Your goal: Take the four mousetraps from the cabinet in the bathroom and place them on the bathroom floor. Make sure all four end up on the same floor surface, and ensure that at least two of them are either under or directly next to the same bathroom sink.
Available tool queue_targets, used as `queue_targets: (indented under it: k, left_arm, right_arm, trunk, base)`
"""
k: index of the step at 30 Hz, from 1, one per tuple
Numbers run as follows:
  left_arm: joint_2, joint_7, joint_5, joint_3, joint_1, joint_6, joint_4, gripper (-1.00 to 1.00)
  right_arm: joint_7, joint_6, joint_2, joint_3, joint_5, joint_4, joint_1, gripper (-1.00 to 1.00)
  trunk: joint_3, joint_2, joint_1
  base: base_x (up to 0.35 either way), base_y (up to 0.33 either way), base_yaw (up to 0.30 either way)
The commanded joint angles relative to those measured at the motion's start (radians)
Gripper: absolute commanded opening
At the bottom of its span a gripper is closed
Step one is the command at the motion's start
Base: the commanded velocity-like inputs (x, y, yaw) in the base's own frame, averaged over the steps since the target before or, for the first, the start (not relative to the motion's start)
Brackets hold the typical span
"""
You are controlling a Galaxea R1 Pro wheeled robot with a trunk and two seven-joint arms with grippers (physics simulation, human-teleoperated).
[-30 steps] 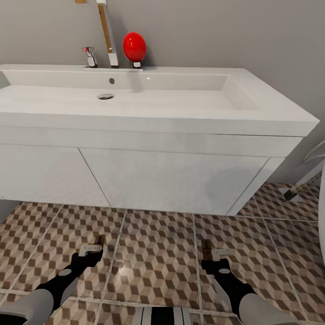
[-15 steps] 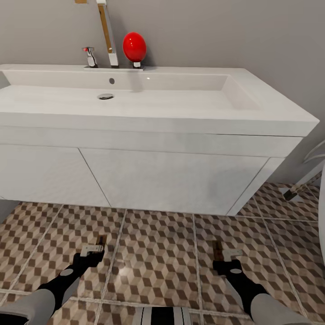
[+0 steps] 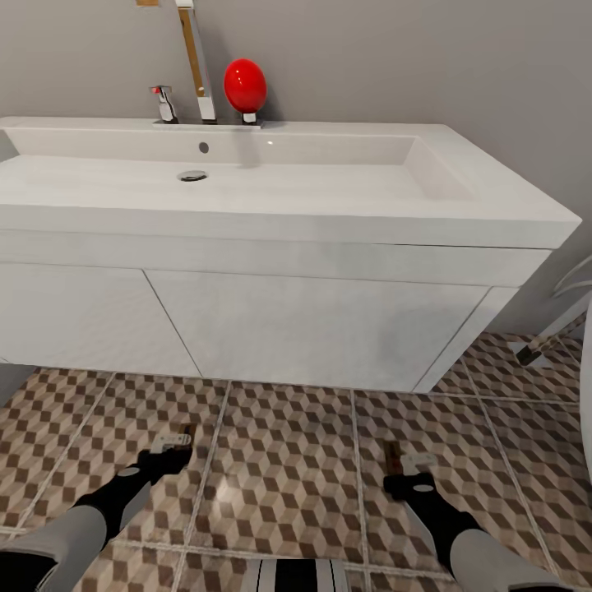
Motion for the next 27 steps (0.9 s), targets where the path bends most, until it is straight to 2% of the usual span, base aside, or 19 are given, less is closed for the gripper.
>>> queue_targets:
  k: [1, 27]
  left_arm:
    - [0.001, 0.001, 0.009, -0.009, -0.003, -0.001, 0.001, -1.0]
    - [-0.02, 0.001, 0.013, -0.008, -0.027, 0.023, 0.003, -1.0]
  right_arm:
    - [-0.003, 0.011, 0.001, 0.006, 0.002, -0.003, -0.001, -1.0]
    - [-0.003, -0.004, 0.009, 0.006, -0.001, -0.01, -0.005, -1.0]
  trunk:
    - [-0.001, 0.0, 0.0]
    - [-0.001, 0.0, 0.0]
  base:
    - [0.0, 0.0, 0.0]
    - [0.0, 0.0, 0.0]
